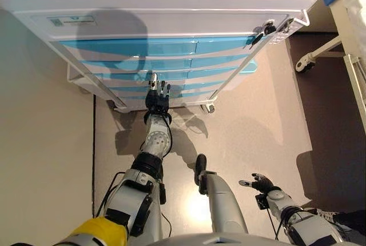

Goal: Open the drawer and pick up the medicine

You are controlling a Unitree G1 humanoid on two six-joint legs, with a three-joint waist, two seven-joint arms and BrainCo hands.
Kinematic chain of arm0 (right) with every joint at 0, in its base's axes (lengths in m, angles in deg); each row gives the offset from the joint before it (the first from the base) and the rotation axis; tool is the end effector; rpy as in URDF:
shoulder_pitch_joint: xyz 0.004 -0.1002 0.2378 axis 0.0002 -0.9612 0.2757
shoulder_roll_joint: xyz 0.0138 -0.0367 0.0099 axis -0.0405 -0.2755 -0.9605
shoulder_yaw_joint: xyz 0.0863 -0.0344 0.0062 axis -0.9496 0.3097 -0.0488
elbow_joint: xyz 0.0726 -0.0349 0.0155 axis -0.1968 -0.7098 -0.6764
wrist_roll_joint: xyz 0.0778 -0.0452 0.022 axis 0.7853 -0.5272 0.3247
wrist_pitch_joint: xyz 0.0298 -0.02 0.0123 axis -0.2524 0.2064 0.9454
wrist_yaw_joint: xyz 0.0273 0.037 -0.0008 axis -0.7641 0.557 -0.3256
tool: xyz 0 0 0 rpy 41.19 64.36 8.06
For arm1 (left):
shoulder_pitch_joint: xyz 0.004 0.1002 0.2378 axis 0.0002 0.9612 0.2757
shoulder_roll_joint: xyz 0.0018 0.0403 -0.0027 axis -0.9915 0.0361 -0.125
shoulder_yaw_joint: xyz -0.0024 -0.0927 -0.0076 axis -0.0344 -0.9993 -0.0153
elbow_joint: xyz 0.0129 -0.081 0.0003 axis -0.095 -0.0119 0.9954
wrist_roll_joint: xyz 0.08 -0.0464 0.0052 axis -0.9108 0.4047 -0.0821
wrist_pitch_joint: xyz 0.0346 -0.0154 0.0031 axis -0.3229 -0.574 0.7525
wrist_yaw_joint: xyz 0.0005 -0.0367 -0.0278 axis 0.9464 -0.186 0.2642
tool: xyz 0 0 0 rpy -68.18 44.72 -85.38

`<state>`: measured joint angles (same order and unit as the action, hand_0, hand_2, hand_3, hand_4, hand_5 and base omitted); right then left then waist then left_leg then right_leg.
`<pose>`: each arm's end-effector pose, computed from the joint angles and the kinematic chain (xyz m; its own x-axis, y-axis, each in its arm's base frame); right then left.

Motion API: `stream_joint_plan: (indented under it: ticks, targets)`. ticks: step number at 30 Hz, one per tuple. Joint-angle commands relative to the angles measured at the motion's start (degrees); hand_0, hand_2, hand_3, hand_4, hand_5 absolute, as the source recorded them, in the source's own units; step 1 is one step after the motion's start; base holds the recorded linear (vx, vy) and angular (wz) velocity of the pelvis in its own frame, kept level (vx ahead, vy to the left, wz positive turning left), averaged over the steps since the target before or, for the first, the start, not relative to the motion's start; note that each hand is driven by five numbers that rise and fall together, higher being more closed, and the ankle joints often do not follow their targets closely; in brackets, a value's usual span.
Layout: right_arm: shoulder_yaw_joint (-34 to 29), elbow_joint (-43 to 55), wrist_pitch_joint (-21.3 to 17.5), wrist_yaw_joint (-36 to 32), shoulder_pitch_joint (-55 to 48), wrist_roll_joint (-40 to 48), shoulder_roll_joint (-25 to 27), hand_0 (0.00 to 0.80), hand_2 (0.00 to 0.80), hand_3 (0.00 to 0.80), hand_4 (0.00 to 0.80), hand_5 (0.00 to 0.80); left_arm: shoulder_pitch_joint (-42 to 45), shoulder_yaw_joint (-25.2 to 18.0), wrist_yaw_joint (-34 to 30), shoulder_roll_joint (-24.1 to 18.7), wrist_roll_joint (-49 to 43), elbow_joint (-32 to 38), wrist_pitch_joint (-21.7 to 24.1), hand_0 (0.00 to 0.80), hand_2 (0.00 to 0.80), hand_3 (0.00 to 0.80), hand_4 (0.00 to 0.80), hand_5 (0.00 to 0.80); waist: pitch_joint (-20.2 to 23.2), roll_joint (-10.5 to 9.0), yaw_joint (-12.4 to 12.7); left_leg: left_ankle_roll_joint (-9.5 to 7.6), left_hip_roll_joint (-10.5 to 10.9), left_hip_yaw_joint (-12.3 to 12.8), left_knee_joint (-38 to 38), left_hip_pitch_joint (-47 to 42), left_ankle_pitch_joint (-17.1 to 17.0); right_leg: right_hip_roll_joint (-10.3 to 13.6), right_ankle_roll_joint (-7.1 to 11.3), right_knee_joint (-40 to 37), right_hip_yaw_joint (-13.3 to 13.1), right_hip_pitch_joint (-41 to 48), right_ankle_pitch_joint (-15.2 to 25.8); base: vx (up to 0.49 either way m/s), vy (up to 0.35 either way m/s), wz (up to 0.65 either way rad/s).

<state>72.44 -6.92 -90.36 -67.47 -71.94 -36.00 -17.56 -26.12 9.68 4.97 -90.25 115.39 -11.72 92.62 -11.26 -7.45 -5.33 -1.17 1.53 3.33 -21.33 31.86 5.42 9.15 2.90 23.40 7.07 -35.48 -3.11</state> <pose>0.1530 -0.2266 -0.0703 0.5542 -0.2382 -0.7976 -0.0940 0.9341 -0.3443 0.2899 0.1093 0.0888 0.9822 0.1318 -0.1336 -0.1699 0.3225 -0.9312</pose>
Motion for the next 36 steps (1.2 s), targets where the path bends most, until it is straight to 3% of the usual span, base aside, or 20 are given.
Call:
stream_joint_plan:
  ticks: [1,8,10,11,12,13,14,16,18,19,20,25,26,27,28,36]
  targets:
    - [1.00,-1.82,0.44,0.06,-1.65,-0.94,4.11,0.000,0.000,0.000,0.000,0.000,-8.27,0.10,-5.88,-2.00,-6.24,7.92,2.41,0.000,0.000,0.000,0.000,0.000,2.51,2.20,1.76,0.47,-0.18,-1.95,1.48,-0.84,1.63,-1.93,1.53,0.01,1.07,2.37,-0.37,-0.007,-0.043,0.06]
    - [1.33,-2.04,0.43,0.32,-1.41,-1.04,3.89,0.000,0.000,0.000,0.000,0.000,-7.71,0.34,-6.31,-2.48,-6.18,8.25,1.91,0.000,0.000,0.000,0.000,0.000,1.99,1.49,2.19,1.03,-0.61,-2.46,3.82,-2.67,0.10,-2.72,1.00,-2.22,1.54,4.69,-0.23,-0.025,-0.053,0.01]
    - [1.35,-2.39,0.52,0.23,-1.43,-1.02,3.74,0.000,0.000,0.000,0.000,0.000,-7.45,0.42,-6.49,-2.80,-6.25,7.98,1.58,0.000,0.000,0.000,0.000,0.000,1.79,1.04,2.25,0.88,-0.74,-2.22,5.17,-2.60,-2.19,-2.79,0.48,-3.88,2.18,4.91,1.50,-0.072,-0.058,0.02]
    - [1.40,-2.43,0.52,0.22,-1.47,-1.03,3.73,0.000,0.000,0.000,0.000,0.000,-7.39,0.40,-6.47,-2.79,-6.24,7.95,1.58,0.000,0.000,0.000,0.000,0.000,2.03,1.16,2.28,1.16,-0.83,-2.71,5.13,-3.41,-0.55,-3.03,0.91,-3.45,1.76,5.48,-0.02,-0.104,-0.023,0.01]
    - [1.27,-2.52,0.53,0.33,-1.51,-1.07,3.66,0.000,0.000,0.000,0.000,0.000,-7.28,0.43,-6.53,-2.78,-6.16,8.01,1.53,0.000,0.000,0.000,0.000,0.000,1.89,0.95,2.23,0.93,-0.74,-2.25,5.57,-2.80,-2.42,-2.89,0.48,-4.18,2.27,5.13,1.59,0.088,-0.041,0.05]
    - [1.35,-2.66,0.62,0.30,-1.58,-1.32,3.56,0.000,0.000,0.000,0.000,0.000,-6.92,0.60,-6.56,-2.56,-5.88,8.22,1.47,0.000,0.000,0.000,0.000,0.000,2.30,0.94,2.21,1.37,-0.92,-2.90,6.19,-3.79,-1.18,-3.30,0.91,-4.50,2.00,5.91,0.36,-0.107,-0.042,0.05]
    - [1.28,-2.71,0.62,0.41,-1.66,-1.41,3.53,0.000,0.000,0.000,0.000,0.000,-6.81,0.59,-6.61,-2.61,-5.82,8.43,1.57,0.000,0.000,0.000,0.000,0.000,2.14,0.73,2.19,1.14,-0.93,-2.40,6.48,-3.16,-2.86,-3.12,0.47,-5.19,2.55,5.50,1.87,0.091,-0.051,0.03]
    - [1.28,-2.74,0.63,0.44,-1.72,-1.46,3.55,0.000,0.000,0.000,0.000,0.000,-6.62,0.64,-6.61,-2.52,-5.66,8.60,1.58,0.000,0.000,0.000,0.000,0.000,2.50,0.85,2.19,1.43,-1.05,-2.89,6.56,-3.80,-1.43,-3.40,0.89,-4.88,2.19,5.97,0.49,0.000,0.000,0.00]
    - [1.25,-2.77,0.58,0.49,-1.60,-1.56,3.53,0.000,0.000,0.000,0.000,0.000,-6.66,0.55,-6.52,-2.63,-5.61,8.53,1.53,0.000,0.000,0.000,0.000,0.000,2.34,0.70,2.15,1.14,-0.97,-2.56,6.64,-2.94,-3.04,-3.24,0.52,-5.33,2.56,5.27,2.03,-0.048,-0.001,0.01]
    - [1.23,-2.66,0.54,0.51,-1.68,-1.69,3.49,0.000,0.000,0.000,0.000,0.000,-6.67,0.27,-6.31,-2.76,-5.61,8.50,1.74,0.000,0.000,0.000,0.000,0.000,2.78,0.85,2.09,1.41,-1.16,-3.11,6.45,-3.43,-1.41,-3.51,0.98,-4.93,2.15,5.62,0.64,0.000,0.000,0.00]
    - [1.20,-2.62,0.53,0.52,-1.66,-1.68,3.50,0.000,0.000,0.000,0.000,0.000,-6.71,0.29,-6.32,-2.76,-5.63,8.54,1.75,0.000,0.000,0.000,0.000,0.000,2.51,0.73,2.07,1.15,-1.06,-2.64,6.41,-2.68,-2.96,-3.27,0.56,-5.28,2.56,5.10,2.07,0.004,-0.007,0.04]
    - [1.36,-2.43,0.42,0.89,-1.64,-1.85,3.37,0.000,0.000,0.000,0.000,0.000,-7.42,-0.46,-4.99,-3.04,-6.64,9.00,2.56,0.000,0.000,0.000,0.000,0.000,2.76,0.83,1.83,1.21,-1.32,-2.68,6.86,-2.43,-3.11,-3.35,0.59,-5.55,2.41,4.87,2.24,-0.017,0.000,0.02]
    - [1.48,-2.27,0.30,0.98,-1.64,-1.82,3.33,0.000,0.000,0.000,0.000,0.000,-7.69,-0.56,-4.70,-3.28,-7.05,9.15,2.76,0.496,0.496,0.496,0.496,0.496,2.76,0.72,1.77,1.23,-1.35,-2.71,7.12,-2.45,-3.26,-3.36,0.66,-5.63,2.39,4.76,2.39,0.000,0.000,0.00]
    - [1.51,-2.14,0.28,1.00,-1.76,-1.87,3.27,0.000,0.000,0.000,0.000,0.000,-7.85,-0.75,-4.62,-3.30,-7.04,9.45,2.98,0.703,0.703,0.703,0.703,0.703,2.78,0.61,1.72,1.23,-1.38,-2.69,7.14,-2.43,-3.32,-3.30,0.67,-5.57,2.39,4.67,2.44,0.000,0.000,0.00]
    - [1.51,-2.13,0.28,1.00,-1.77,-1.87,3.26,0.000,0.000,0.000,0.000,0.000,-7.84,-0.75,-4.61,-3.30,-7.05,9.46,2.98,0.794,0.794,0.794,0.794,0.794,2.79,0.60,1.72,1.23,-1.38,-2.68,7.14,-2.43,-3.33,-3.30,0.67,-5.56,2.38,4.66,2.44,0.000,0.000,0.00]
    - [1.93,-2.47,0.47,1.03,-2.15,-2.88,3.18,0.000,0.000,0.000,0.000,0.000,-8.15,-1.31,-3.76,-3.29,-7.73,9.94,3.76,0.800,0.800,0.800,0.800,0.800,2.78,0.51,1.58,1.14,-1.46,-2.52,6.70,-2.25,-3.10,-3.17,0.75,-5.25,2.26,4.42,2.36,0.002,0.001,-0.01]
